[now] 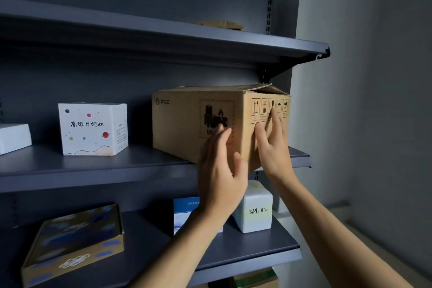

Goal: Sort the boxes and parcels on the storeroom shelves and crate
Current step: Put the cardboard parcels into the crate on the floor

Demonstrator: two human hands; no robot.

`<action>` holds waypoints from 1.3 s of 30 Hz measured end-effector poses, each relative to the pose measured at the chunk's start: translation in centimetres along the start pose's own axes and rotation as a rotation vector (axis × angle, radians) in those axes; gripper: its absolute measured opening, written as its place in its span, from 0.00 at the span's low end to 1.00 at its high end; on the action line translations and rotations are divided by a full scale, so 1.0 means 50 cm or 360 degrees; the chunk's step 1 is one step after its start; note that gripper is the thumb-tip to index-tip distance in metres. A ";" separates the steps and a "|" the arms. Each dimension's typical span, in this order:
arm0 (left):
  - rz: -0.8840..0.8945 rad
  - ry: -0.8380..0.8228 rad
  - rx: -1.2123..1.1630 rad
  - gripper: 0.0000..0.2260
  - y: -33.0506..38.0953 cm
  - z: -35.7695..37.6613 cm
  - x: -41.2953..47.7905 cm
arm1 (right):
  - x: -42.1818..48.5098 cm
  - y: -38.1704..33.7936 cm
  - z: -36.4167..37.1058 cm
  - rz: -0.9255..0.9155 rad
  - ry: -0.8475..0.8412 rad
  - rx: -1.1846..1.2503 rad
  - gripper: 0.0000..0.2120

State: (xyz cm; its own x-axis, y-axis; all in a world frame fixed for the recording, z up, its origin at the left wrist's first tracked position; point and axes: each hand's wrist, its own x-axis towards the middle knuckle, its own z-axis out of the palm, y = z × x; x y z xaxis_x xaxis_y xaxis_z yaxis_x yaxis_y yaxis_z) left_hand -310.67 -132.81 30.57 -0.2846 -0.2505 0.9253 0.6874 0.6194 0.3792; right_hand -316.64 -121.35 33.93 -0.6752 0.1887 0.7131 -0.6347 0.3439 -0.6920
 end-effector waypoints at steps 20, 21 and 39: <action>-0.1011 0.0203 0.0004 0.23 -0.173 -0.057 0.145 | -0.004 0.028 -0.059 0.0067 0.0054 0.0182 0.18; -0.1067 0.0187 0.0001 0.26 -0.183 -0.066 0.152 | -0.003 0.027 -0.061 0.0073 0.0078 0.0140 0.17; -0.0917 0.0338 0.0000 0.13 -0.120 -0.129 0.129 | 0.037 0.016 0.012 0.0356 0.0147 -0.0365 0.22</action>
State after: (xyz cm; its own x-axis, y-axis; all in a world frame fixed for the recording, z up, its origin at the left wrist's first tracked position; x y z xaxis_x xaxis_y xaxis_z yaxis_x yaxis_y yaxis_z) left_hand -312.35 -142.94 34.30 -0.4709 -0.6879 0.5523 0.4627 0.3404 0.8185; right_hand -318.62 -121.30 34.65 -0.7448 0.3616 0.5608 -0.3663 0.4810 -0.7966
